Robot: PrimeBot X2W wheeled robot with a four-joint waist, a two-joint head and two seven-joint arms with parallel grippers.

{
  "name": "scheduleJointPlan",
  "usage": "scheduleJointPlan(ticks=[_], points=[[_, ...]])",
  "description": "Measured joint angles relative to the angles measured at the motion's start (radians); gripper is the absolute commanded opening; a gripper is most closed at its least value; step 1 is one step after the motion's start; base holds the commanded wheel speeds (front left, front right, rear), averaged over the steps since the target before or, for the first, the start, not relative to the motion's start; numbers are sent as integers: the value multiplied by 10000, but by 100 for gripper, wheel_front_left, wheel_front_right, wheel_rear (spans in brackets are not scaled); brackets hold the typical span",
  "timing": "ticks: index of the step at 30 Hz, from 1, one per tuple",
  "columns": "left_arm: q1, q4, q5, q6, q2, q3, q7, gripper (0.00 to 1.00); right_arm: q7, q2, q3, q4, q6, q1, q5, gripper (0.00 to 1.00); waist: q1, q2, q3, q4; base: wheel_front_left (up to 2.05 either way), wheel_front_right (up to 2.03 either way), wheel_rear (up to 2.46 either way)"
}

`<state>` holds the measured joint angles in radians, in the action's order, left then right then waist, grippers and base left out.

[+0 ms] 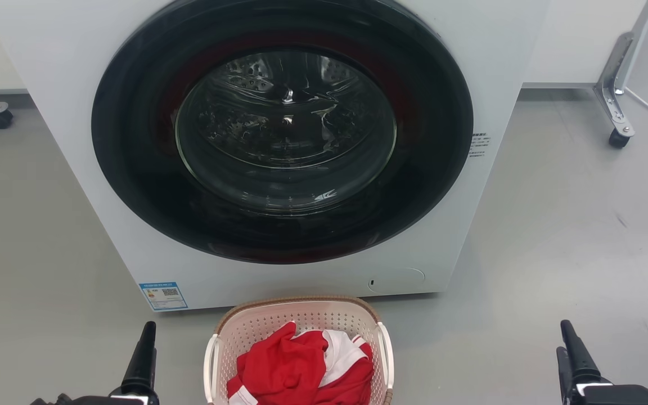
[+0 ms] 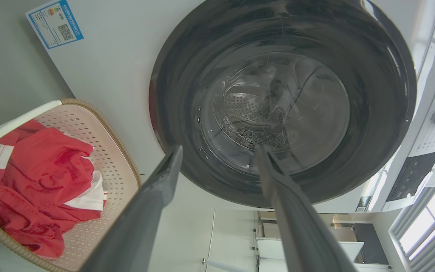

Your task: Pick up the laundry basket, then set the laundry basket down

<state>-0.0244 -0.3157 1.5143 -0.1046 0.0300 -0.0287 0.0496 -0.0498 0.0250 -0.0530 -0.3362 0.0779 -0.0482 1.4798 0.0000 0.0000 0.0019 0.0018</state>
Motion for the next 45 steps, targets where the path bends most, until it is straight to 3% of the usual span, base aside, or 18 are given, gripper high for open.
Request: scheduleJointPlan(ticks=[45], points=[[309,1465,-8054,1325,585,1664,-1655,100,1661,211,2136,640,-1145,-50,-7689,100,0,0,-30,46,0,0,0]])
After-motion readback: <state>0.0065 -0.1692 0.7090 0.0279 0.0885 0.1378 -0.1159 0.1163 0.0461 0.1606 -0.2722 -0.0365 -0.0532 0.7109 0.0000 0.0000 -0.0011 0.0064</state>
